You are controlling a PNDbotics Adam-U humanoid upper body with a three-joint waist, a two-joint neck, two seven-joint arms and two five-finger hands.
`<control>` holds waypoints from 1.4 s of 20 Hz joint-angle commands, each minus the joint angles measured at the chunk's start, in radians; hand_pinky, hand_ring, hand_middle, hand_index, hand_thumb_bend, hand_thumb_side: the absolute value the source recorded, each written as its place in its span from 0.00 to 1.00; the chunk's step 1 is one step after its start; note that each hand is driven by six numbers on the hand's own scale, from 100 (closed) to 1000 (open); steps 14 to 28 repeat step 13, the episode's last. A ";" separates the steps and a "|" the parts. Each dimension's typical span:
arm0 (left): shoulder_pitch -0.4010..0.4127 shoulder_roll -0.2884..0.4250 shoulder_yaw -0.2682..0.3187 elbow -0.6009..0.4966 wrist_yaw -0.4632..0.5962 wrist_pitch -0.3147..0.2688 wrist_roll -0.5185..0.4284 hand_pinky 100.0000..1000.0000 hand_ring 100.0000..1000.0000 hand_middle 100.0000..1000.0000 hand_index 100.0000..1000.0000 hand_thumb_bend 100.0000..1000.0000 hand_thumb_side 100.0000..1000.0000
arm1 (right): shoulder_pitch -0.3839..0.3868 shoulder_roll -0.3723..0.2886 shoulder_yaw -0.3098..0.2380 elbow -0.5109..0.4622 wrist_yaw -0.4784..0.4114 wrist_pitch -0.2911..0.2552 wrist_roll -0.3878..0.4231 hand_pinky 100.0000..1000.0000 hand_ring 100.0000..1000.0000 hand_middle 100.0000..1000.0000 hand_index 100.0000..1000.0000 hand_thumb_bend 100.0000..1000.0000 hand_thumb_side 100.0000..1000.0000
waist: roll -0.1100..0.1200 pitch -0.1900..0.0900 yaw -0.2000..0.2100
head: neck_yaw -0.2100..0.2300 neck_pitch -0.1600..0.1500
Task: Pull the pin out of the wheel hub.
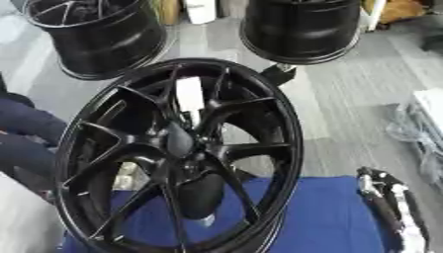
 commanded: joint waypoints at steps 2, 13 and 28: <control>0.044 -0.156 0.130 -0.206 0.085 0.164 -0.007 0.67 0.60 0.62 0.77 0.20 0.78 | -0.013 -0.002 -0.012 -0.028 -0.006 0.004 -0.004 0.56 0.52 0.56 0.68 0.00 0.78 | -0.009 -0.009 0.012 | 0.013 0.004; 0.117 -0.397 0.221 -0.385 0.055 0.386 0.054 0.65 0.57 0.58 0.75 0.20 0.81 | -0.022 0.006 -0.009 -0.016 -0.018 0.005 -0.007 0.56 0.52 0.56 0.68 0.00 0.77 | -0.038 -0.005 0.017 | 0.018 0.002; 0.117 -0.397 0.221 -0.385 0.055 0.386 0.054 0.65 0.57 0.58 0.75 0.20 0.81 | -0.022 0.006 -0.009 -0.016 -0.018 0.005 -0.007 0.56 0.52 0.56 0.68 0.00 0.77 | -0.038 -0.005 0.017 | 0.018 0.002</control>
